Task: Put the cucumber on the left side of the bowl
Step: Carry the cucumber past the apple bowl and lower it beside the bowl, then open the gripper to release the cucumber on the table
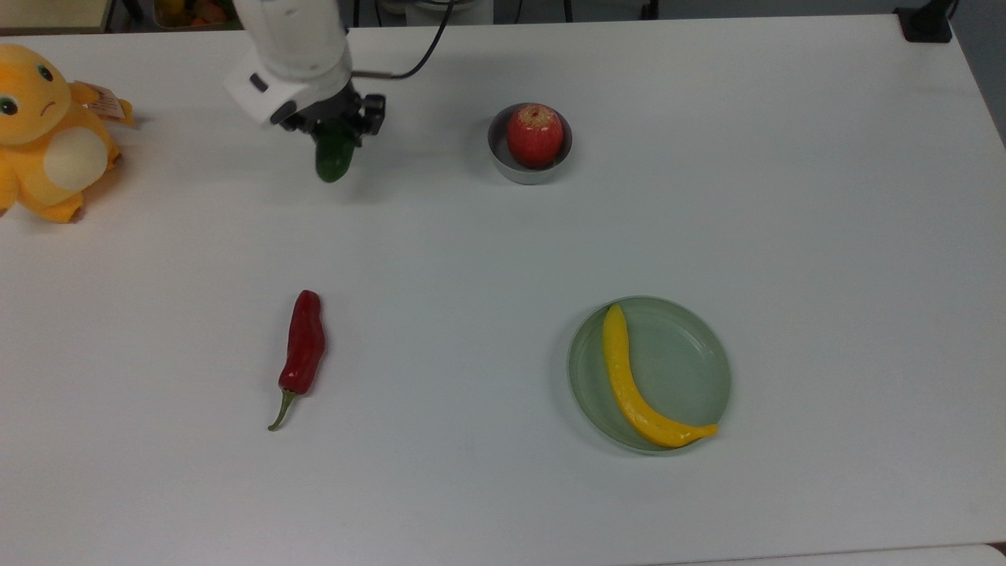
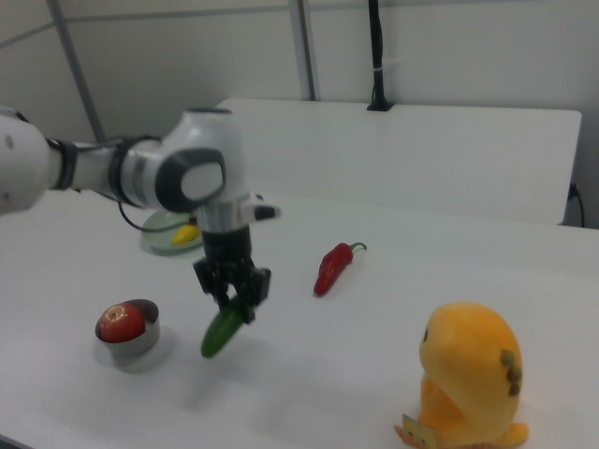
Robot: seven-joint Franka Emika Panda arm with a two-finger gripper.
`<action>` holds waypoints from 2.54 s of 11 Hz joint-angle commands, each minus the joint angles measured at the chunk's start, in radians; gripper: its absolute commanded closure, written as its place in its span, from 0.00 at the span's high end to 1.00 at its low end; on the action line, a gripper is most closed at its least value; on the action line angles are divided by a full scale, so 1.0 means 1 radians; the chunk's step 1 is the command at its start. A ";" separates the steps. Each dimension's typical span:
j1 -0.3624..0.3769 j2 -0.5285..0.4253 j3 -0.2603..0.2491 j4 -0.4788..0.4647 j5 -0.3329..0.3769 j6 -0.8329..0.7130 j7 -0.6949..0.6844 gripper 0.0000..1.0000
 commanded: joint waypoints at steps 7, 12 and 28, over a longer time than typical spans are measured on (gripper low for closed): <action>0.102 -0.068 0.338 0.163 0.084 -0.205 0.331 0.14; 0.174 0.059 0.403 0.111 0.085 -0.003 0.515 0.14; 0.197 0.170 0.403 0.122 0.049 0.171 0.533 1.00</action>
